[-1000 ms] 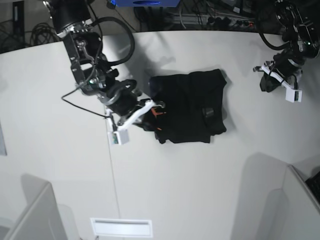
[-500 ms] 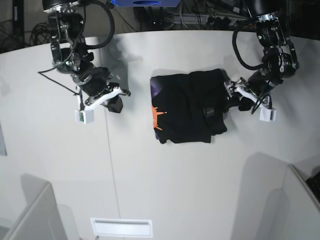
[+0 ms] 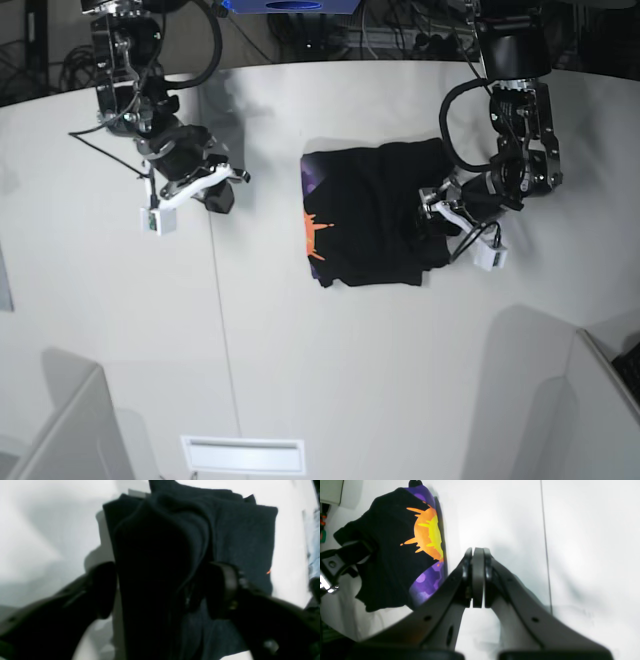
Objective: Fold the T-shirt properly
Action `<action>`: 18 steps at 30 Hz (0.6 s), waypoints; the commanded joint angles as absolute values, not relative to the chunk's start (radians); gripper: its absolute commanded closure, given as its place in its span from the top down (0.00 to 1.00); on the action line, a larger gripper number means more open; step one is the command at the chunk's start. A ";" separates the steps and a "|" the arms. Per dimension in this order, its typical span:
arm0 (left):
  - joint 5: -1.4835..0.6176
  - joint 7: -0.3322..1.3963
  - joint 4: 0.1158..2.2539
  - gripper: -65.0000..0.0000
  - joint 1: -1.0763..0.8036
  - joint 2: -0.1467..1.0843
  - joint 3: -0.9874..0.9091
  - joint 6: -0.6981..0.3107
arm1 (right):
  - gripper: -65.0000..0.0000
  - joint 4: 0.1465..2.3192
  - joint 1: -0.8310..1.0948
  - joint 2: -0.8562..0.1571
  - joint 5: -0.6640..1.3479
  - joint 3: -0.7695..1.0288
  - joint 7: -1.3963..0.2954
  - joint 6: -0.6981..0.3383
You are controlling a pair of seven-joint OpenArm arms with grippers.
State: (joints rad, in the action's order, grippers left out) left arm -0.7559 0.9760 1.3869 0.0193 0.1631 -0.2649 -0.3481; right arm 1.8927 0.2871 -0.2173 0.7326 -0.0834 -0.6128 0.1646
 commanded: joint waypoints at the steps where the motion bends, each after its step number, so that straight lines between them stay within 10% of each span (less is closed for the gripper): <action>1: -0.739 0.993 1.386 0.62 0.028 0.176 -0.265 -0.343 | 0.00 1.922 0.297 -0.225 0.740 -0.061 -0.590 0.154; 7: -0.737 0.998 1.366 0.00 0.048 0.180 -0.219 -0.343 | 0.00 1.959 0.352 -0.225 0.740 0.058 -0.590 0.153; 18: -0.737 0.998 1.343 0.00 0.265 0.389 0.325 -0.349 | 0.00 1.957 0.432 -0.217 0.740 0.239 -0.590 0.153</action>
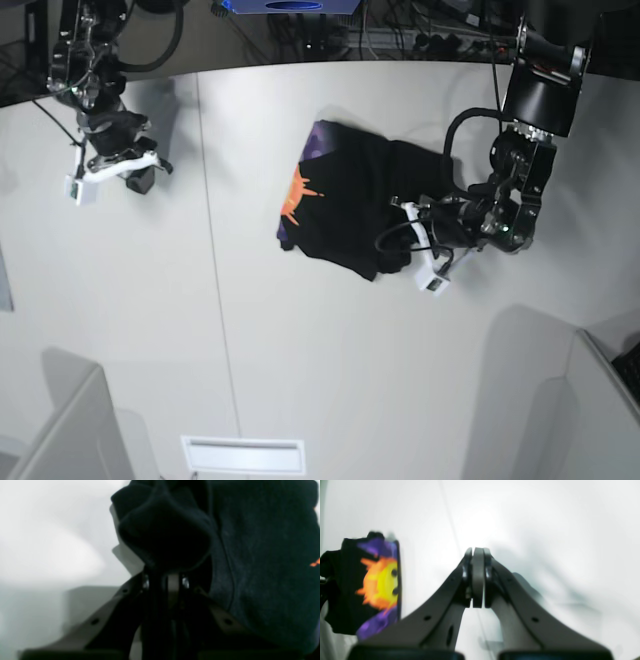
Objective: Fold the T-shirt properly
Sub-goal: 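Push the folded bundle with the left gripper to straighten it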
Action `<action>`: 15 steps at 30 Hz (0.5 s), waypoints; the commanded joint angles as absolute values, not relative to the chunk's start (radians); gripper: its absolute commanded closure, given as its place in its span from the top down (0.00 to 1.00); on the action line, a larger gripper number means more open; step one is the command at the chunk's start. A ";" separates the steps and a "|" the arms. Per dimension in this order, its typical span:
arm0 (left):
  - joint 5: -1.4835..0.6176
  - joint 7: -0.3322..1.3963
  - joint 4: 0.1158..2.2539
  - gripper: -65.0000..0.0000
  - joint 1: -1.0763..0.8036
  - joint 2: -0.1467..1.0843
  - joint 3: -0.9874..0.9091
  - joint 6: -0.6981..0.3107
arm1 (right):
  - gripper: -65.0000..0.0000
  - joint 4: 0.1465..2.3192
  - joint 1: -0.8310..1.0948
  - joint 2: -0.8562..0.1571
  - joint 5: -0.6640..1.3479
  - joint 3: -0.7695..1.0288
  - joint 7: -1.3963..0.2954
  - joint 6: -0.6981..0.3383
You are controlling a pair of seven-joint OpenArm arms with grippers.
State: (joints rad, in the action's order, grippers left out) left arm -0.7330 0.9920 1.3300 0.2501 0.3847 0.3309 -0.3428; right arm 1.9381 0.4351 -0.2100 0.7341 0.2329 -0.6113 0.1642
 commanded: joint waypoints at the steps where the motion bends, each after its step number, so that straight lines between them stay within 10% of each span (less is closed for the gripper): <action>1: -0.737 0.998 1.343 0.00 0.295 0.400 0.383 -0.349 | 0.00 1.957 0.435 -0.217 0.740 0.248 -0.590 0.153; 15: -0.731 0.806 1.339 0.00 0.657 0.407 1.061 -0.453 | 0.00 1.952 0.452 -0.139 0.733 0.268 -0.587 0.153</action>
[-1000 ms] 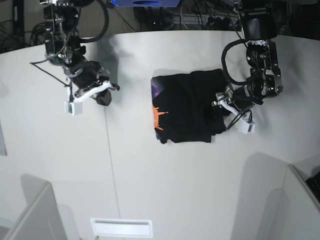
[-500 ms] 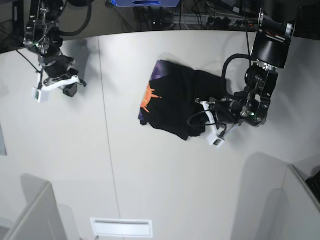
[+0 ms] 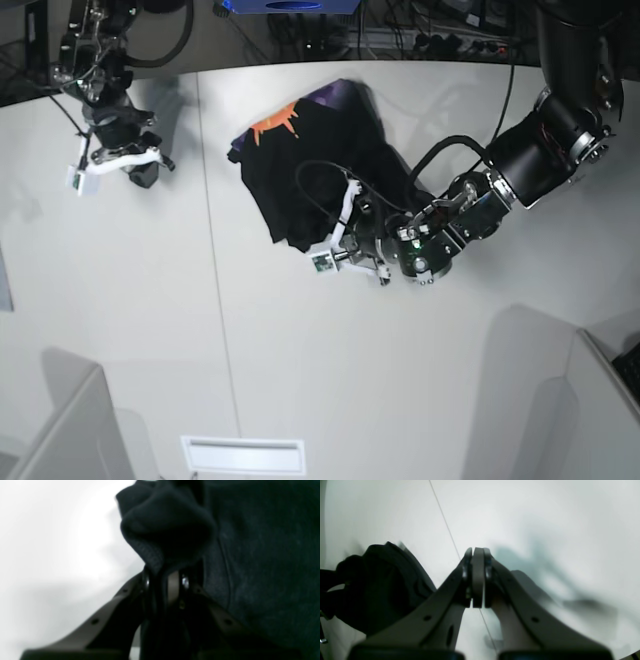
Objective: Fold the T-shirt properly
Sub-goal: 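Push the folded bundle with the left gripper to straighten it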
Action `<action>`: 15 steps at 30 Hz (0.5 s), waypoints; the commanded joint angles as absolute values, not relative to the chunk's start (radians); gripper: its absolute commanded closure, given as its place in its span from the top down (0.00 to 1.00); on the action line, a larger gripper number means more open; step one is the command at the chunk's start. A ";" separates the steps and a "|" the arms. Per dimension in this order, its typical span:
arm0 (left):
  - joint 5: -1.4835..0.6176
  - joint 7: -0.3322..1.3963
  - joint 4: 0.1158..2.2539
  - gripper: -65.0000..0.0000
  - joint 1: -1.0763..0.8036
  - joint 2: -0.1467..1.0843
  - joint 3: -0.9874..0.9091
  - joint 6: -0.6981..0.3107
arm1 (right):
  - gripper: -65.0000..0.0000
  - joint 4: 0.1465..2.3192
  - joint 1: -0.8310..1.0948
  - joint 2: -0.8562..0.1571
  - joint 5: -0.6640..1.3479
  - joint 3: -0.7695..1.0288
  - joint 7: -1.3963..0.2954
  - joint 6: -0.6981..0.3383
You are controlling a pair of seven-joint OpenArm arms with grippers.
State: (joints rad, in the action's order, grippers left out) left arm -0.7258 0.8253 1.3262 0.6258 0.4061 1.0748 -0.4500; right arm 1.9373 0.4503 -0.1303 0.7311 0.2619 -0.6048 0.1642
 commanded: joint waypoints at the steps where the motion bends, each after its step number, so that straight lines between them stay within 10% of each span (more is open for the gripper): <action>1: -0.714 0.786 1.345 0.00 0.674 0.406 1.086 -0.470 | 0.00 1.952 0.455 -0.133 0.733 0.268 -0.587 0.153; 15: -0.213 0.716 1.336 0.00 0.654 0.243 1.093 -0.698 | 0.00 1.885 0.458 -0.130 0.733 0.266 -0.587 0.153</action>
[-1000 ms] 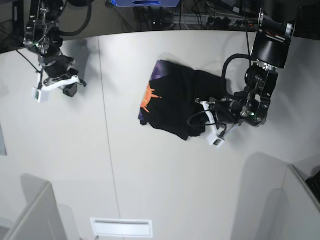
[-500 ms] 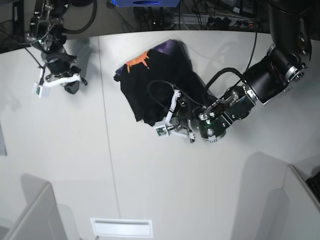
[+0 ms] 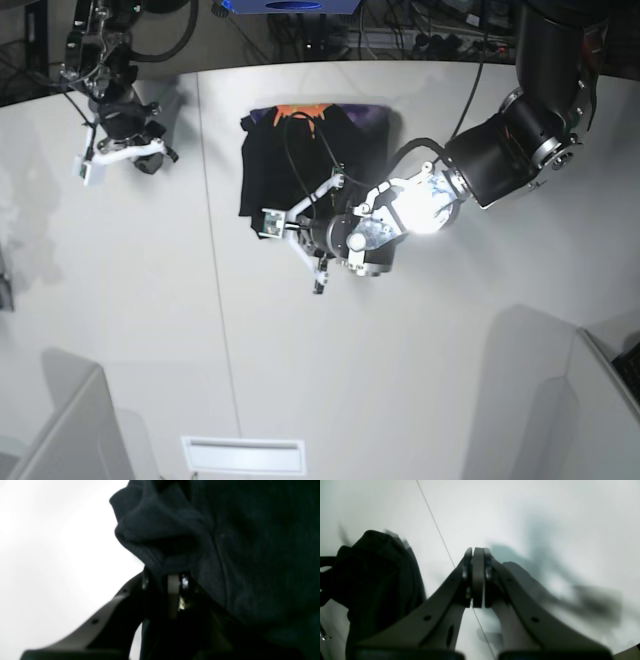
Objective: Fold the T-shirt properly
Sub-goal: 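Push the folded bundle with the left gripper to straighten it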
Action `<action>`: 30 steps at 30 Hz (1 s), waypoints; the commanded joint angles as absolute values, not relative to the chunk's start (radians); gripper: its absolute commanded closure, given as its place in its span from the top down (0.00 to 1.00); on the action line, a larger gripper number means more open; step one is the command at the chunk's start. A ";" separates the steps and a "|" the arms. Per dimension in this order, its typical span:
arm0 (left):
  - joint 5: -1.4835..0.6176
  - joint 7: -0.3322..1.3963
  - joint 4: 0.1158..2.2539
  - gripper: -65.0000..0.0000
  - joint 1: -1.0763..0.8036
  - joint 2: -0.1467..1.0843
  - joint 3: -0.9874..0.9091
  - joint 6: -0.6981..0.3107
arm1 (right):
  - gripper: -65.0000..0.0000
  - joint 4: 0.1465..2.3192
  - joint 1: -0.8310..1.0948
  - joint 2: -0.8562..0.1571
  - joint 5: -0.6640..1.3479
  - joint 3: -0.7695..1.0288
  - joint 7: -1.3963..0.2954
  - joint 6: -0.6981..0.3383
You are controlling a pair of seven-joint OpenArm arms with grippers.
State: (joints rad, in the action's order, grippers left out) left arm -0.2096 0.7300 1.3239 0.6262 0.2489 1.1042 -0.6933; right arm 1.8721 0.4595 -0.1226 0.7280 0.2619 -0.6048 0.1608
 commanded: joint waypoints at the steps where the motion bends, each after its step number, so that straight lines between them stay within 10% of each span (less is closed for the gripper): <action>1: -0.216 0.716 1.328 0.00 0.654 0.236 1.089 -0.698 | 0.00 1.882 0.460 -0.130 0.733 0.266 -0.587 0.153; 18: -0.219 0.722 1.307 0.01 0.682 0.206 1.087 -0.698 | 0.00 1.882 0.473 -0.131 0.733 0.263 -0.587 0.153; 26: -0.222 0.722 1.317 0.79 0.728 0.205 1.061 -0.698 | 0.00 1.882 0.475 -0.131 0.733 0.260 -0.587 0.153; 30: -0.222 0.745 1.405 0.88 0.708 0.211 0.903 -0.698 | 0.00 1.882 0.475 -0.136 0.733 0.259 -0.587 0.153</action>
